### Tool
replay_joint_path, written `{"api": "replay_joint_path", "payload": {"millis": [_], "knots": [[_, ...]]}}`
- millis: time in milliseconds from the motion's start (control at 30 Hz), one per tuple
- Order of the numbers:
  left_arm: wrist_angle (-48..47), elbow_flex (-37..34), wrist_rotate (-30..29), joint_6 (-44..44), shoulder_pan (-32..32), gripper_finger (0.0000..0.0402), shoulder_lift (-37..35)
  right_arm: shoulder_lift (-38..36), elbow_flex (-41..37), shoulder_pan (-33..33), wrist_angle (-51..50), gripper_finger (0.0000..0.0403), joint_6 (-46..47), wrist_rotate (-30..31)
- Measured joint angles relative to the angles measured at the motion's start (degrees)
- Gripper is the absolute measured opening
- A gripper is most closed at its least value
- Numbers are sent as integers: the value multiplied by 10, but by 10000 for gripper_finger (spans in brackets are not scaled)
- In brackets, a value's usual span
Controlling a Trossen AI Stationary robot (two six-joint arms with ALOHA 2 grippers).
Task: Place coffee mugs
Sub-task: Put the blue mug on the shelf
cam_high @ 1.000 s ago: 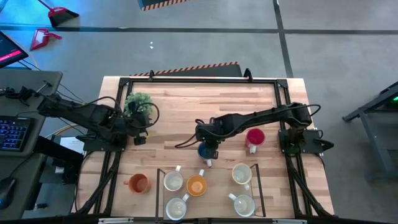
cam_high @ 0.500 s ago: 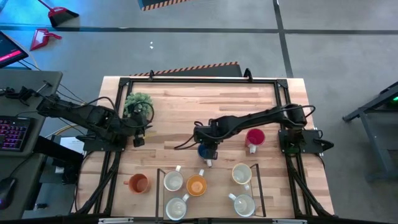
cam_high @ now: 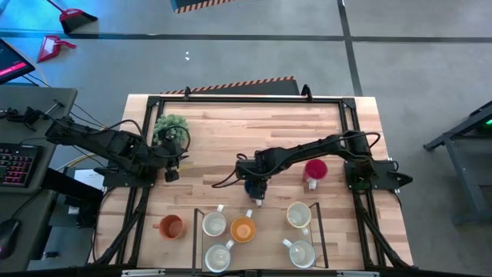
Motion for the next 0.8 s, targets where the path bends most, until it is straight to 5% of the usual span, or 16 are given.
{"api": "replay_joint_path", "payload": {"millis": [167,433,800], "knots": [[0,0,0,0,0,71,0,0,0,-1,-3,12,14,21],[-1,0,0,-4,0,71,0,-9,8,-5,-17,2,4,14],[-1,0,0,-5,0,71,0,-44,222,3,-192,0,-1,73]]}}
